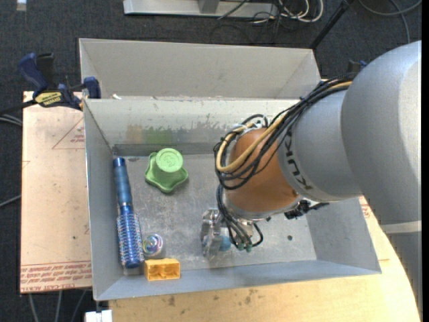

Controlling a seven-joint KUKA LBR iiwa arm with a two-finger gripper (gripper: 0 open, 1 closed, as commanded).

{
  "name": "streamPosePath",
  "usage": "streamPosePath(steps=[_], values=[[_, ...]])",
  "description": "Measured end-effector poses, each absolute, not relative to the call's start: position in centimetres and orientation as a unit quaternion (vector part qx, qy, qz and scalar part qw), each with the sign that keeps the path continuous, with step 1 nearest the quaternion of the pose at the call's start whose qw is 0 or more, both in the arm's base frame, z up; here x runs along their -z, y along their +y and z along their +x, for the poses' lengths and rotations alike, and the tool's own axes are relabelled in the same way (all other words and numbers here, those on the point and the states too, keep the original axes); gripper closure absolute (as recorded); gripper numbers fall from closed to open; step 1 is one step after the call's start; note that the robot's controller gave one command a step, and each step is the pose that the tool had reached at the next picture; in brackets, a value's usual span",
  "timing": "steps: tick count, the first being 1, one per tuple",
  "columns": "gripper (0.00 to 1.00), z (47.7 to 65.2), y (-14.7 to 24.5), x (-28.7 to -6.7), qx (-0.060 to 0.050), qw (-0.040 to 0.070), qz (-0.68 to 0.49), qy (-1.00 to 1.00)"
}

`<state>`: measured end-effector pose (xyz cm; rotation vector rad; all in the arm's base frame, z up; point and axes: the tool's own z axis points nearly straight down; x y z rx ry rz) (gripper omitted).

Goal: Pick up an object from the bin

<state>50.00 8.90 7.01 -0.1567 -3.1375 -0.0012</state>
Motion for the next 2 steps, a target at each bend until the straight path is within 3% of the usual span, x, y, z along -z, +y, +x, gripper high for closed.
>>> streamPosePath(steps=[1,2], values=[[1.00,51.8,8.9,-17.3,0.002,-0.005,-0.048,-0.999],[1.00,54.3,7.0,-8.7,0.000,0.002,0.002,-1.000]])
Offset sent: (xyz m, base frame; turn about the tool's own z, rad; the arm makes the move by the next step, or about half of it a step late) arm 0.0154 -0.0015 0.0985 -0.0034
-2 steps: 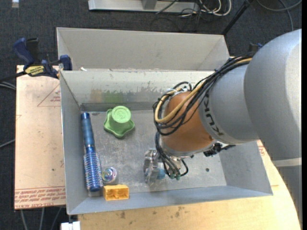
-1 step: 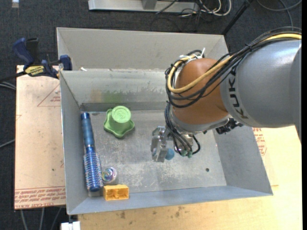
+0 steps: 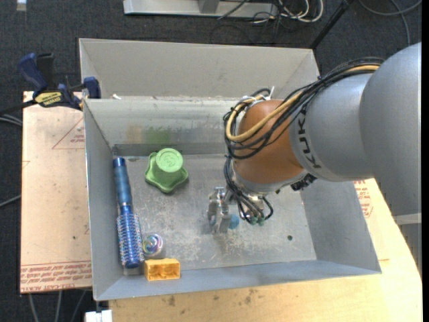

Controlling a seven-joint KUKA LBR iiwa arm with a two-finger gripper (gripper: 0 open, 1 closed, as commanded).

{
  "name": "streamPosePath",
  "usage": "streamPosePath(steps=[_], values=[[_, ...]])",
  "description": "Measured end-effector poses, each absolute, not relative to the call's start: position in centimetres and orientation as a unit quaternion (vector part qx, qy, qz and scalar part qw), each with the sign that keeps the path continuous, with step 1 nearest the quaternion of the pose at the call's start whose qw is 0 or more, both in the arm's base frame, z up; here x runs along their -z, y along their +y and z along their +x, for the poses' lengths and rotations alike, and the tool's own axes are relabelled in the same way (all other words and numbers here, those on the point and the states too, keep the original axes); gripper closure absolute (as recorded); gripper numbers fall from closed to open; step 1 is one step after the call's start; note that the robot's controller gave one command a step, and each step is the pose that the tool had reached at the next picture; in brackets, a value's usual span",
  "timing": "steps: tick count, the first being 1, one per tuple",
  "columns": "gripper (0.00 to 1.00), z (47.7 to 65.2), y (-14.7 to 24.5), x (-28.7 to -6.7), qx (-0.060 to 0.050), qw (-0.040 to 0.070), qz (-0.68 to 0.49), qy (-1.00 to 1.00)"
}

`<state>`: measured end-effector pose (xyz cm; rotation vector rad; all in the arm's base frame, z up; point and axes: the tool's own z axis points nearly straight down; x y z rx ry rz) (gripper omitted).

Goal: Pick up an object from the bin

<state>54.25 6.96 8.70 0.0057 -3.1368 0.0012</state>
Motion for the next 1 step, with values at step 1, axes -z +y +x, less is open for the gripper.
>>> streamPosePath(steps=[1], values=[[1.00,51.85,8.49,-21.44,0.001,-0.005,0.013,-1.000]])
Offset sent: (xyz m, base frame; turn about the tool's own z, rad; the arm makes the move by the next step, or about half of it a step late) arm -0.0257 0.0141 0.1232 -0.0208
